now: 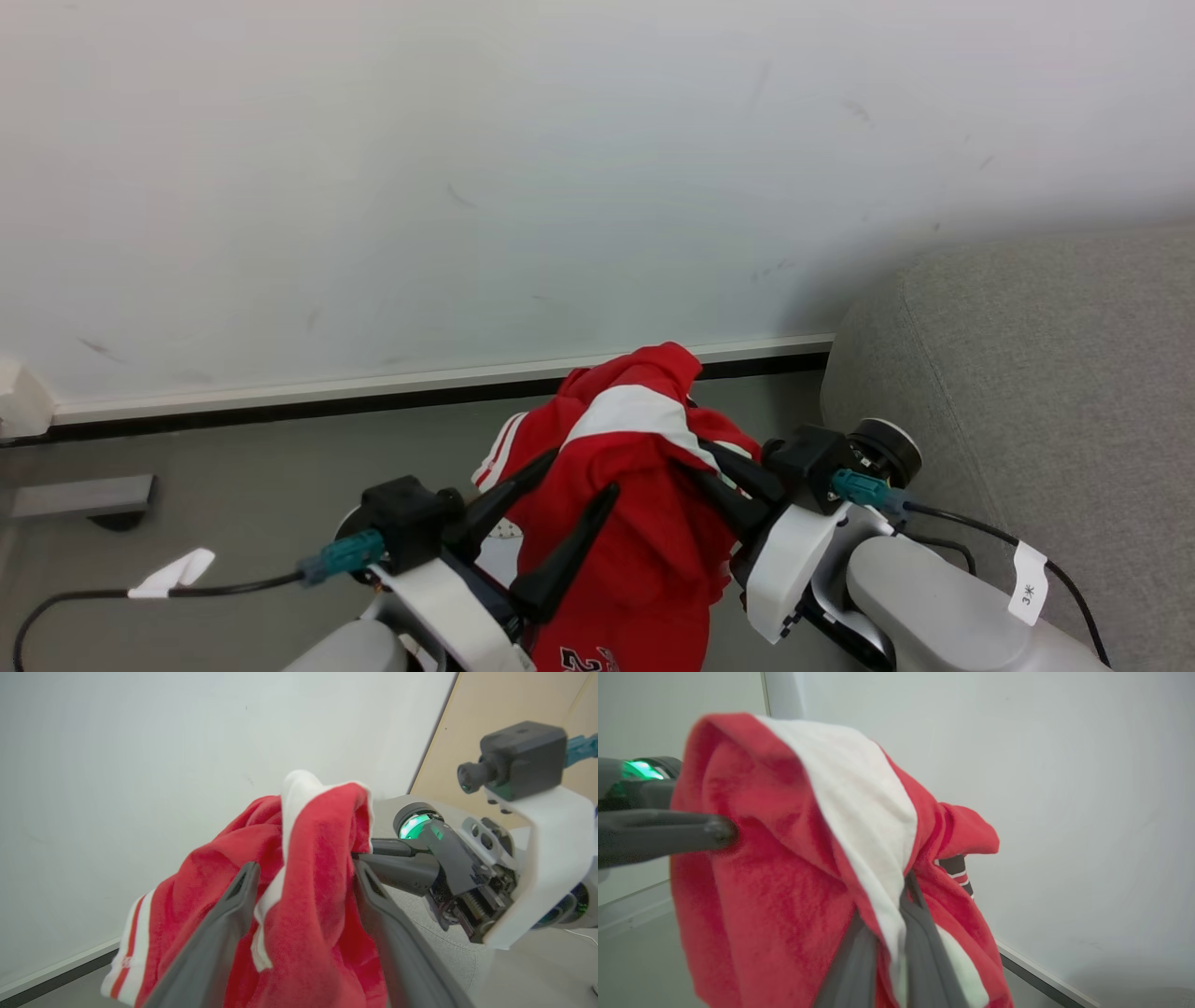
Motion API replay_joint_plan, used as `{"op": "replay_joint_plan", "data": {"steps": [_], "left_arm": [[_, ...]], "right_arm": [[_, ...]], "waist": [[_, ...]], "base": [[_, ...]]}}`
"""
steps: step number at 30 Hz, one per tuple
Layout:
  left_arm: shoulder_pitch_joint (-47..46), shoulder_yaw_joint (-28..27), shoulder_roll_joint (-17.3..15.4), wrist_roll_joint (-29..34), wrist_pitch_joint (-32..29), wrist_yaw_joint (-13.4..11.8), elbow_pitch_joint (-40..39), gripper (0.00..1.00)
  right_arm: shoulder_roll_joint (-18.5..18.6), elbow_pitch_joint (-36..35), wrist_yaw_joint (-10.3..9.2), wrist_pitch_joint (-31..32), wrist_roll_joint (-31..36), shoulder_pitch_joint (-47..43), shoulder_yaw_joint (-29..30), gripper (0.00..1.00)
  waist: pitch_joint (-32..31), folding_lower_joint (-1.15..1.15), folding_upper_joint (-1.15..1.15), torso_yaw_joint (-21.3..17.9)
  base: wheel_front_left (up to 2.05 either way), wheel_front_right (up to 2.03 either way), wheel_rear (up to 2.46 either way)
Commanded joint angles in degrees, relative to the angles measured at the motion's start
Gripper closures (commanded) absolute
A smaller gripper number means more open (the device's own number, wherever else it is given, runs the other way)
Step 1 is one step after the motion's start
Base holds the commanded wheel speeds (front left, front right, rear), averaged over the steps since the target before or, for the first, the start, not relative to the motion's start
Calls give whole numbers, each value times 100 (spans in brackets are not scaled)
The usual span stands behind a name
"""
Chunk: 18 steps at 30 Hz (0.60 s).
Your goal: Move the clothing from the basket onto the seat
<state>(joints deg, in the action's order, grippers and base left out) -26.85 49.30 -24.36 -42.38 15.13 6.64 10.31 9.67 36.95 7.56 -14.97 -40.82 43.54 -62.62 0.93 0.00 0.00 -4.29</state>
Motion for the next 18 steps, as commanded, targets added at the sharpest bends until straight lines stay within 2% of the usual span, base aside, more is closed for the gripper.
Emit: {"op": "replay_joint_plan", "data": {"steps": [1, 8, 18], "left_arm": [[150, -98, 7, 137, 3, -21, -55, 0], [473, -382, 31, 326, 3, -1, -88, 0], [601, -406, 98, 432, 3, 37, -41, 0]], "right_arm": [[73, -34, -14, -32, 64, -60, 64, 100], [255, -108, -14, -32, 119, -173, 348, 100], [493, -291, -14, -32, 271, -267, 722, 100]], "waist": [[-14, 0, 0, 27], [-61, 0, 0, -57], [-93, 0, 0, -558]], "base": [[0, 0, 0], [0, 0, 0], [0, 0, 0]]}}
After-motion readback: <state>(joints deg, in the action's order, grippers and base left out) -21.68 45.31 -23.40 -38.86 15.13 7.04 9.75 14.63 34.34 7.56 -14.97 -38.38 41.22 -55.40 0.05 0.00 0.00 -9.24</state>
